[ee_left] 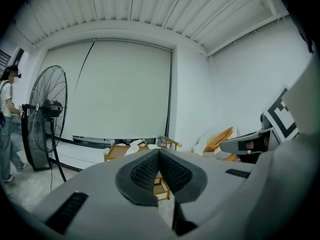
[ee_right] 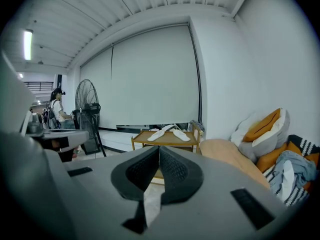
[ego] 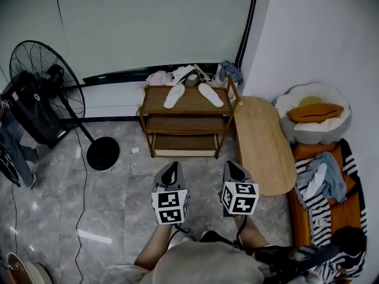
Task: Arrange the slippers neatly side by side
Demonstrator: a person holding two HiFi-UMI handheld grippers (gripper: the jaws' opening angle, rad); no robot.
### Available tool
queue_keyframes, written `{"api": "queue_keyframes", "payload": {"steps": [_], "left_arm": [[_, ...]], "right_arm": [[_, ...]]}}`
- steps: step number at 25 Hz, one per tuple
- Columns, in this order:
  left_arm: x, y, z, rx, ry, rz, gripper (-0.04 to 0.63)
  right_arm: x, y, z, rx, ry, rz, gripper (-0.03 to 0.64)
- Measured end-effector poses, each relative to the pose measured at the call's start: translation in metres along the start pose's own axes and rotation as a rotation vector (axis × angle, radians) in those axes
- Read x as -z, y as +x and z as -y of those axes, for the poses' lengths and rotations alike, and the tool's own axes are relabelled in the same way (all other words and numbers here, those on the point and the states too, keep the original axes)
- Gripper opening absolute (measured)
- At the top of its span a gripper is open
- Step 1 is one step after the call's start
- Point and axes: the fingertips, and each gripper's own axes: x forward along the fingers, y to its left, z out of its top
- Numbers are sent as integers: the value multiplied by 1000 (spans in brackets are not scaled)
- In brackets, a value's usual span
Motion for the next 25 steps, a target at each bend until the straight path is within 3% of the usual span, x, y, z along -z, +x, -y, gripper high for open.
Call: {"api": "queue_keyframes", "payload": {"steps": [9, 25], "left_arm": [[6, 26, -22, -16, -6, -22, 15], [-25, 139, -50, -69, -18, -18, 15]], "right_arm": [[-2, 31, 7, 15, 10, -23, 34], [-55, 140, 62, 13, 32, -18, 34]]}}
